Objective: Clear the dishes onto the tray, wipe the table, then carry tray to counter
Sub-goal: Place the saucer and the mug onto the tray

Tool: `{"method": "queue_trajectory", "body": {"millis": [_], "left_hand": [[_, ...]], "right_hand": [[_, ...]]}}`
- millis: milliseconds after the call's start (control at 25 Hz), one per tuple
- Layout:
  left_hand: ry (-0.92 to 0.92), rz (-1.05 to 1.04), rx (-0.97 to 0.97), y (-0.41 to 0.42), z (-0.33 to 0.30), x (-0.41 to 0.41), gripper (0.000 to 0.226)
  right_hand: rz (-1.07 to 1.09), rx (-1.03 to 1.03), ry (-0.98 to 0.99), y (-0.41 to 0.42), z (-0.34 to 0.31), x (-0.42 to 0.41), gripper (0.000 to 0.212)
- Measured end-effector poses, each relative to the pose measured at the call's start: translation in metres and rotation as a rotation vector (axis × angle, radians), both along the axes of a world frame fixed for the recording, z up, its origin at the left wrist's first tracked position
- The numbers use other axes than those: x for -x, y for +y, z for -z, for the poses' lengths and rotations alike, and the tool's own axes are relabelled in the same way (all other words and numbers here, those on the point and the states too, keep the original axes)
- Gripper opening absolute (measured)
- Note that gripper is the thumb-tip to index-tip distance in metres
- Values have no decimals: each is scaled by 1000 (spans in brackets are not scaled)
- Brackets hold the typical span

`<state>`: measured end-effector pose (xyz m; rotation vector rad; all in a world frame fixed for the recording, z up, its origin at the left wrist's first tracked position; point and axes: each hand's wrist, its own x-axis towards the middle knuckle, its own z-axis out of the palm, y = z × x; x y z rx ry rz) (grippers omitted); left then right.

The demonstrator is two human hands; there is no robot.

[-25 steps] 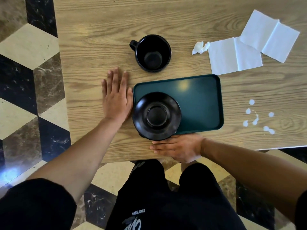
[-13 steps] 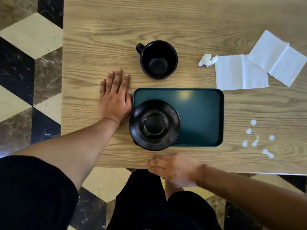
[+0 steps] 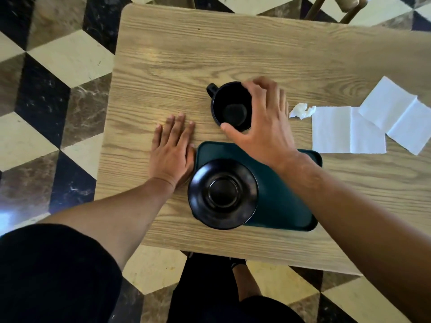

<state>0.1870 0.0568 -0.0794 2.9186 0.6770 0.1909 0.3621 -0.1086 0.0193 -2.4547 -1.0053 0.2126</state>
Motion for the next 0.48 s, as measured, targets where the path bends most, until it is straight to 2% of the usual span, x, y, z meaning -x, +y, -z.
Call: {"method": "queue_trajectory", "body": {"millis": [80, 200, 360, 480], "left_hand": [[11, -4, 7, 0, -1, 1, 57], [30, -5, 19, -1, -2, 1, 58], [32, -12, 16, -2, -3, 0, 58], [39, -13, 23, -3, -4, 1, 59]], "right_hand": [[17, 52, 122, 16, 4, -3, 108], [64, 99, 243, 24, 11, -3, 128], [160, 110, 342, 22, 10, -3, 138], [182, 80, 326, 22, 9, -3, 130]]}}
